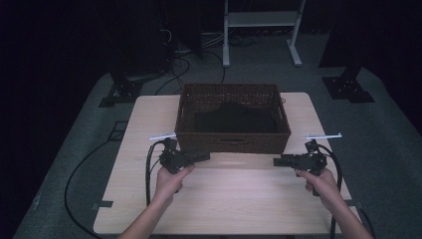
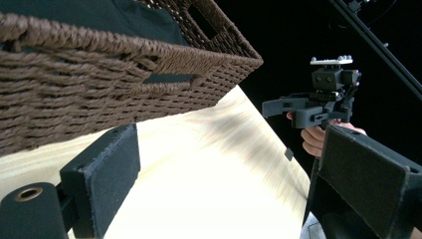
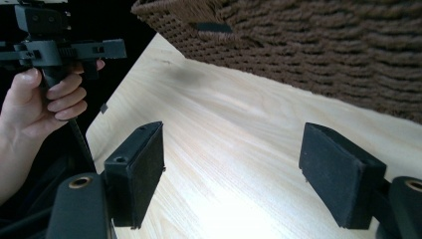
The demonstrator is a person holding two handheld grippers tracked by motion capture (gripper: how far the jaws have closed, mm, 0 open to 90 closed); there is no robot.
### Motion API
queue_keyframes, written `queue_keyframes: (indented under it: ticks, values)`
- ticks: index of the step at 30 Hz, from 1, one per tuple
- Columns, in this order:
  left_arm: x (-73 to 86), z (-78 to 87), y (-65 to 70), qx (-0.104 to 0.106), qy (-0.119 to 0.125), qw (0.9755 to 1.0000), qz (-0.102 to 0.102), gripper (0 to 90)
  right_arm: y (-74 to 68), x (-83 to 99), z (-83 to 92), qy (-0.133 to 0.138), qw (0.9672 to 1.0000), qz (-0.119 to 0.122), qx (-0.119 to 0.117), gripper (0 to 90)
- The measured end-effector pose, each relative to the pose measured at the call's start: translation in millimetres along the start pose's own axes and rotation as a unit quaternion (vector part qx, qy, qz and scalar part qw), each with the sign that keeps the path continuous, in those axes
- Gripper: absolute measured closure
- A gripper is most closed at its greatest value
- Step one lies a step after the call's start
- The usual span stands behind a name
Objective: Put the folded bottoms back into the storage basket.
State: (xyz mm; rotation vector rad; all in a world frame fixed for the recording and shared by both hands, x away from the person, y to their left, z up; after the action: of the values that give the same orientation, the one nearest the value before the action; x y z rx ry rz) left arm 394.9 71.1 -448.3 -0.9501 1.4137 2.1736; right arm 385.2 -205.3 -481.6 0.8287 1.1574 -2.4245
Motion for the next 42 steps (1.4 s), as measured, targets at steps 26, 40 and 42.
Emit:
queue_keyframes:
  ticks: [26,40,42]
  values:
    - [21.1,13.2,-10.2,-0.009,0.003,0.9998,0.014,8.3,14.9,25.5,9.3,0.006,0.9996,-0.028,-0.004,24.8]
    - [36.1,22.4,-16.2,-0.015,0.007,0.9996,0.020,8.3,21.2,47.3,13.4,0.000,0.9988,-0.049,-0.008,24.8]
    - [38.8,24.9,-17.9,-0.014,0.009,0.9996,0.025,8.3,22.0,49.1,13.8,0.000,0.9988,-0.048,-0.007,24.8]
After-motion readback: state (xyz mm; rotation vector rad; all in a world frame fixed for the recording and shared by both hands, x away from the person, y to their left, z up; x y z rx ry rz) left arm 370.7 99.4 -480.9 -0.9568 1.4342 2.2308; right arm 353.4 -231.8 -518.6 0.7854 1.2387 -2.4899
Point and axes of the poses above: each handheld gripper's, and its own axes: z roughly backward along the jaws, x roughly out of its underside, y roughly to its right, the point moved 10 cm from there along -z, roughly forward along the jaws, and after that the axes turned 3 degrees about x, right-handed, at the moved point
